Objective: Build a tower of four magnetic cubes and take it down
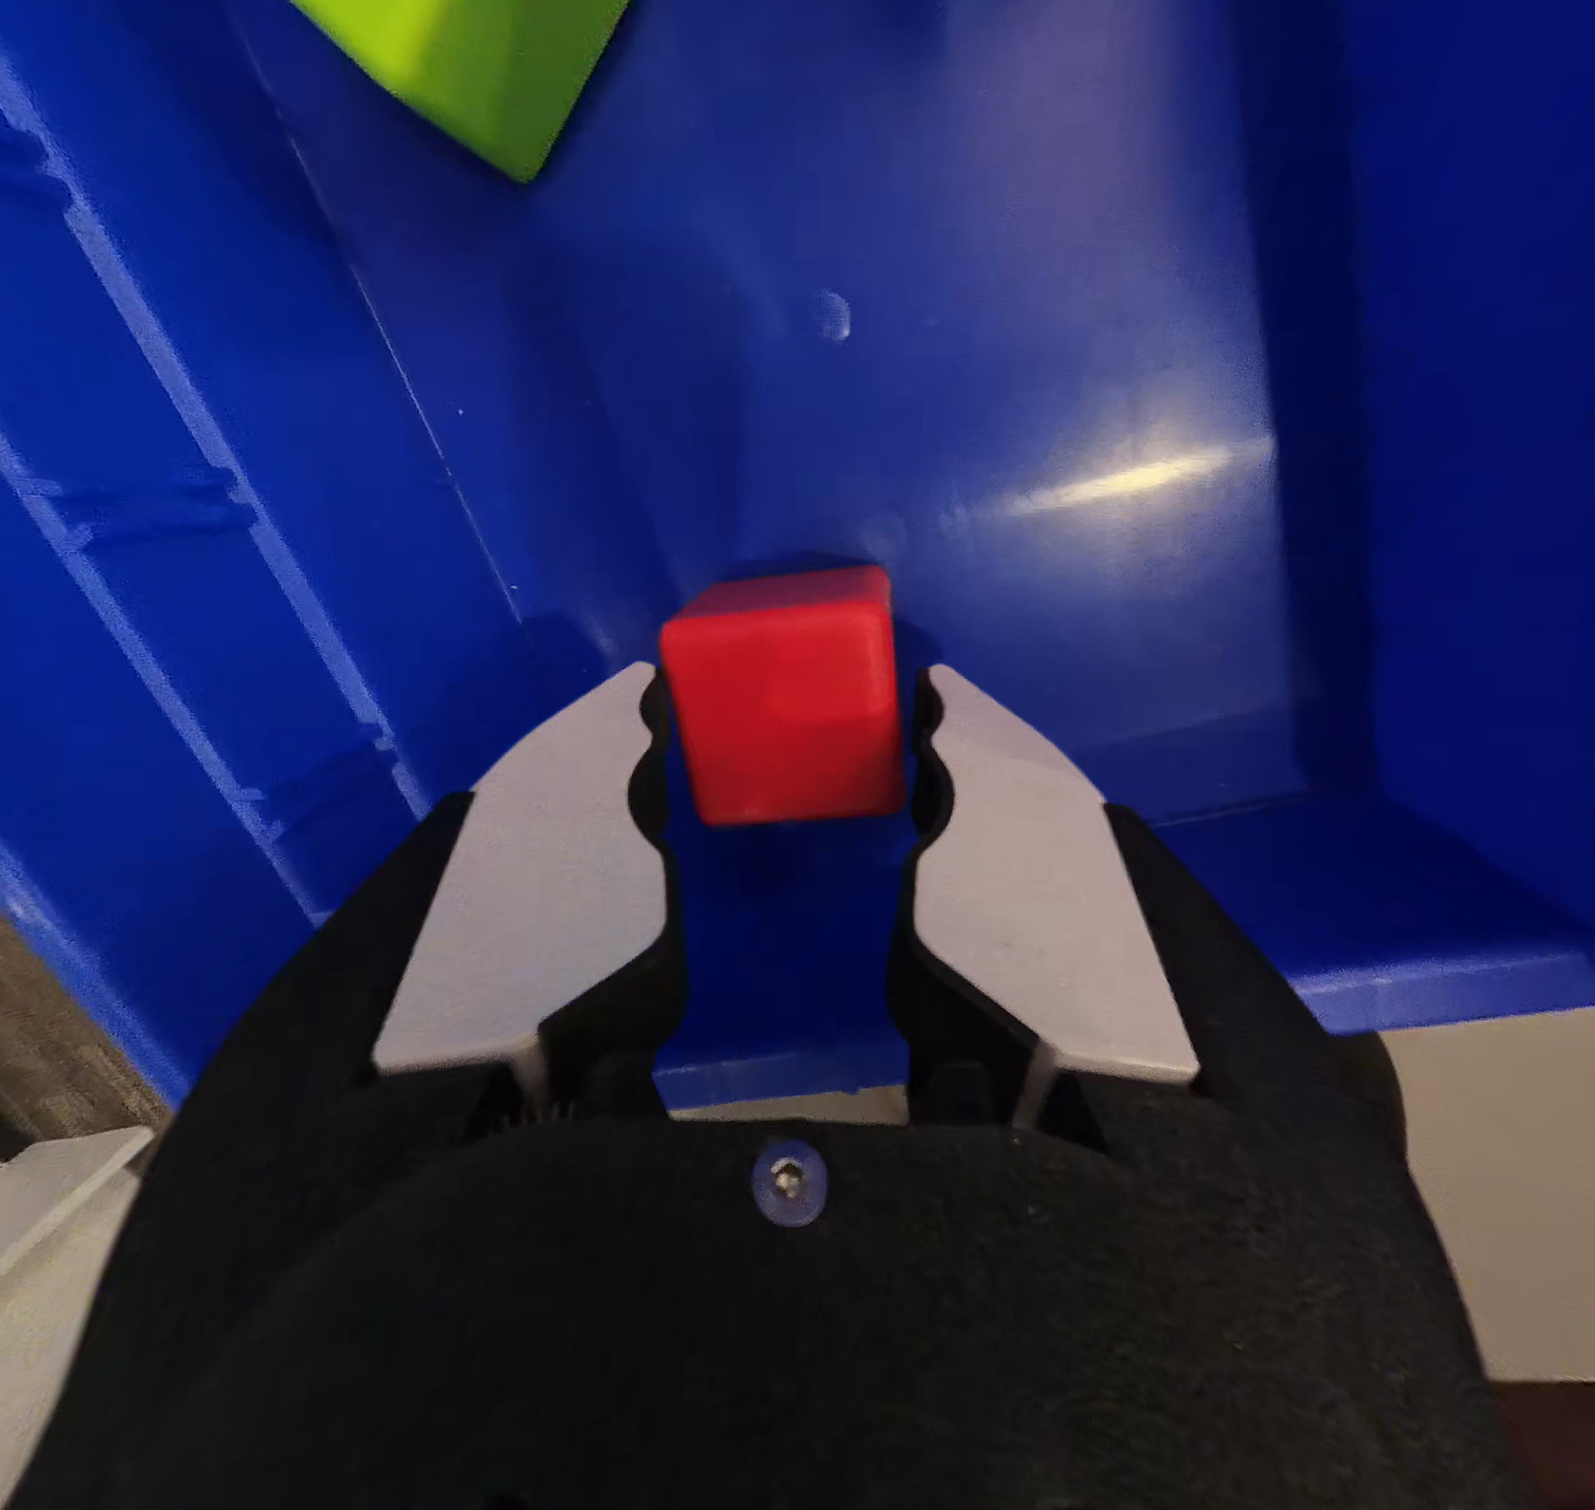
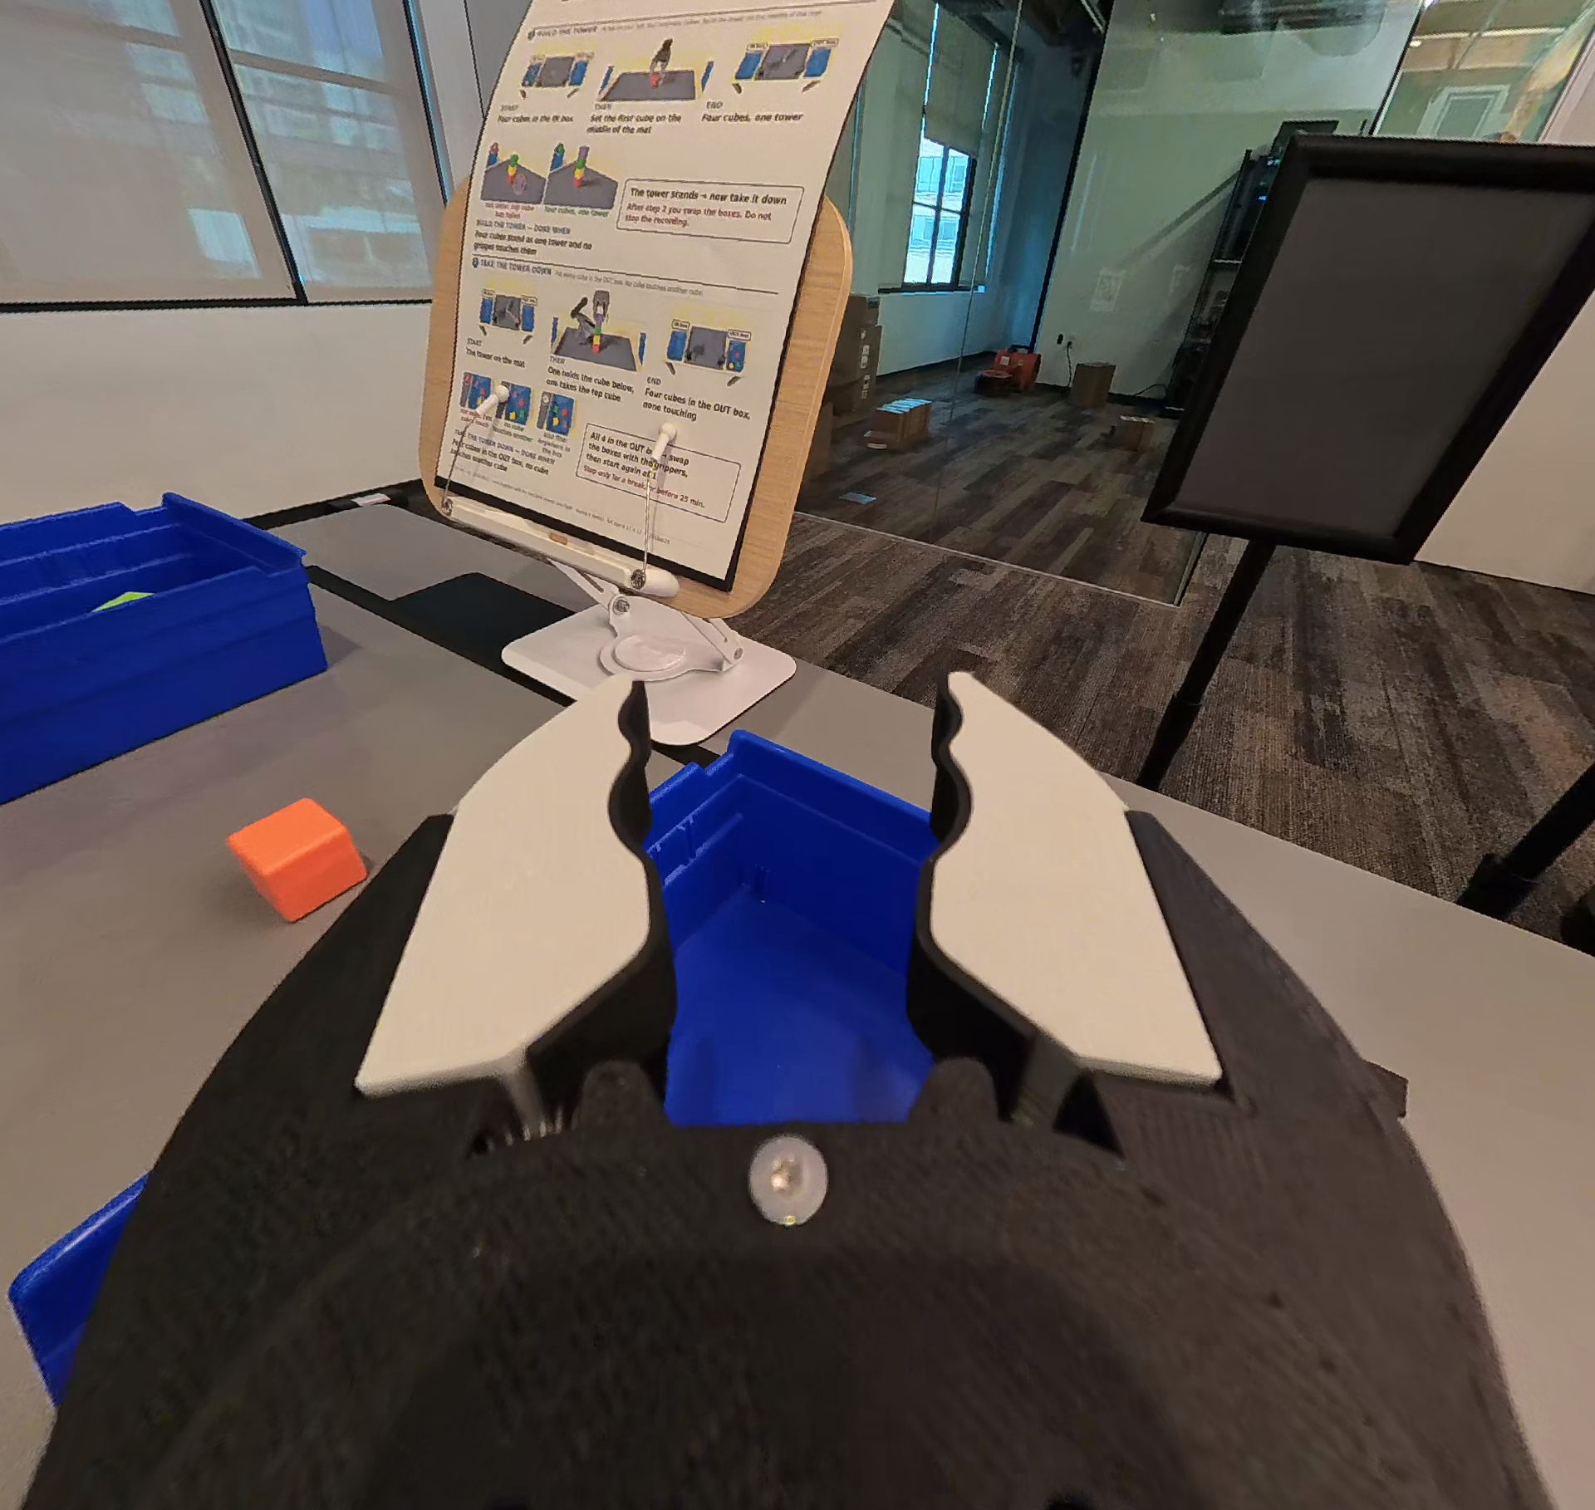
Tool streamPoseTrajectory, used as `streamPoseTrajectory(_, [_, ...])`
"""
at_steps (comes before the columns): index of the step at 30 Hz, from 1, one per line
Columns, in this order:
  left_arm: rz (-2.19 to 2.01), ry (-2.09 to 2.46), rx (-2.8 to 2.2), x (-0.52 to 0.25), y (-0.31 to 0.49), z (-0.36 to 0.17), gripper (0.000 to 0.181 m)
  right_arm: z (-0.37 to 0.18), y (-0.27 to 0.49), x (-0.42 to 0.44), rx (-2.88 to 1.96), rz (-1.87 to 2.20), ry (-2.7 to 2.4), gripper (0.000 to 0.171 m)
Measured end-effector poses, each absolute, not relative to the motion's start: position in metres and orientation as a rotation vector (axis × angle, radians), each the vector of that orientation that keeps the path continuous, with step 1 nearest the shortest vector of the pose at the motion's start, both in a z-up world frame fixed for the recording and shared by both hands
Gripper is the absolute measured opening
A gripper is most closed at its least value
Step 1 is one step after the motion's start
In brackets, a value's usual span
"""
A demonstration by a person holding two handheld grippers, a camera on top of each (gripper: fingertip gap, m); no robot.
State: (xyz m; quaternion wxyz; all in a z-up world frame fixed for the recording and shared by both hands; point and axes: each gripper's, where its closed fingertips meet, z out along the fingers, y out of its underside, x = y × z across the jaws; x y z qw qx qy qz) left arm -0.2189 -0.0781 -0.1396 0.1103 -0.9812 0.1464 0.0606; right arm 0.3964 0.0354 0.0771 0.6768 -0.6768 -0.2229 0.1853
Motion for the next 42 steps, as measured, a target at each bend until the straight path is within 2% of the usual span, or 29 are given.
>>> streamPoseTrajectory(6, [0.205, 0.488, -2.897, -0.224, -0.077, -0.135, 0.051, 0.074, 0.037, 0.403, -1.541, 0.39, -0.501, 0.064])
streamPoseTrajectory(11, [0.163, 0.533, -2.778, -0.212, -0.065, -0.076, 0.05, 0.075, 0.037, 0.408, -1.528, 0.408, -0.477, 0.064])
streamPoseTrajectory(16, [0.036, 0.78, -2.496, -0.13, -0.053, 0.022, 0.05, 0.077, 0.038, 0.41, -1.522, 0.406, -0.467, 0.063])
streamPoseTrajectory(19, [-0.091, 1.102, -2.328, -0.047, -0.057, 0.043, 0.051, 0.077, 0.037, 0.406, -1.517, 0.415, -0.474, 0.064])
streamPoseTrajectory(24, [-0.178, 1.583, -2.076, 0.061, -0.053, 0.001, 0.05, 0.075, 0.037, 0.399, -1.52, 0.416, -0.498, 0.064])
streamPoseTrajectory(28, [-0.33, 1.786, -1.963, 0.105, -0.04, -0.039, 0.05, 0.072, 0.038, 0.398, -1.524, 0.436, -0.501, 0.064])
streamPoseTrajectory(34, [-0.26, 1.994, -1.897, 0.114, -0.02, -0.07, 0.05, 0.071, 0.038, 0.402, -1.522, 0.453, -0.484, 0.064])
streamPoseTrajectory(42, [-0.156, 2.128, -1.878, 0.115, -0.007, -0.084, 0.05, 0.071, 0.039, 0.406, -1.523, 0.457, -0.475, 0.064])
